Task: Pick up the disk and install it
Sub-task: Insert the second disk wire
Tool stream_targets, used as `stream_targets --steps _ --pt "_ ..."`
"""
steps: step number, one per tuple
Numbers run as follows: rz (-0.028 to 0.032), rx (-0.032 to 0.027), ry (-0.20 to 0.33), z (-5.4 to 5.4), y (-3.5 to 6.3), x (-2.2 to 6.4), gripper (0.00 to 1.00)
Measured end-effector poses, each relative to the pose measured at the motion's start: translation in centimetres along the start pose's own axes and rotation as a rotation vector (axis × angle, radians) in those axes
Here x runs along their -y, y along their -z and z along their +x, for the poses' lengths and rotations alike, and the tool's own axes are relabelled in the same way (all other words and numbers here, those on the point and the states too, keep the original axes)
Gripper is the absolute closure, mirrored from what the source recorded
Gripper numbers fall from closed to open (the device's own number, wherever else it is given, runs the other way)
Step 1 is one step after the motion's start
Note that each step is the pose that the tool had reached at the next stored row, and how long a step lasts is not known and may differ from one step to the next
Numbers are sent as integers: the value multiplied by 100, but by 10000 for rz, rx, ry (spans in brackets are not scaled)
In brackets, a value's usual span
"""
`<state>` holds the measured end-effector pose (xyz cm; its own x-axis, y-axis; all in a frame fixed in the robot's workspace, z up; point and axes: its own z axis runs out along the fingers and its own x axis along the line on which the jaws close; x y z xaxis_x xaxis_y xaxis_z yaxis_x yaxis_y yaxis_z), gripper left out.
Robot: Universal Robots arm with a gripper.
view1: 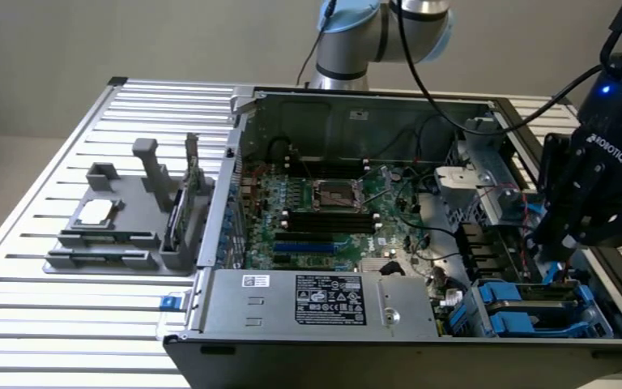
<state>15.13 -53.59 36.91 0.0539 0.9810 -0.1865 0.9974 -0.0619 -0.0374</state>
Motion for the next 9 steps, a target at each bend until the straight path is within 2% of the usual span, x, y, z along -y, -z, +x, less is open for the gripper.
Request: stream_targets --steps 3,5,9 --pt "-12 36 -15 14 -27 -1 69" --pt "-14 42 -26 25 -38 -1 78" --pt "-28 42 -35 33 -47 25 82"
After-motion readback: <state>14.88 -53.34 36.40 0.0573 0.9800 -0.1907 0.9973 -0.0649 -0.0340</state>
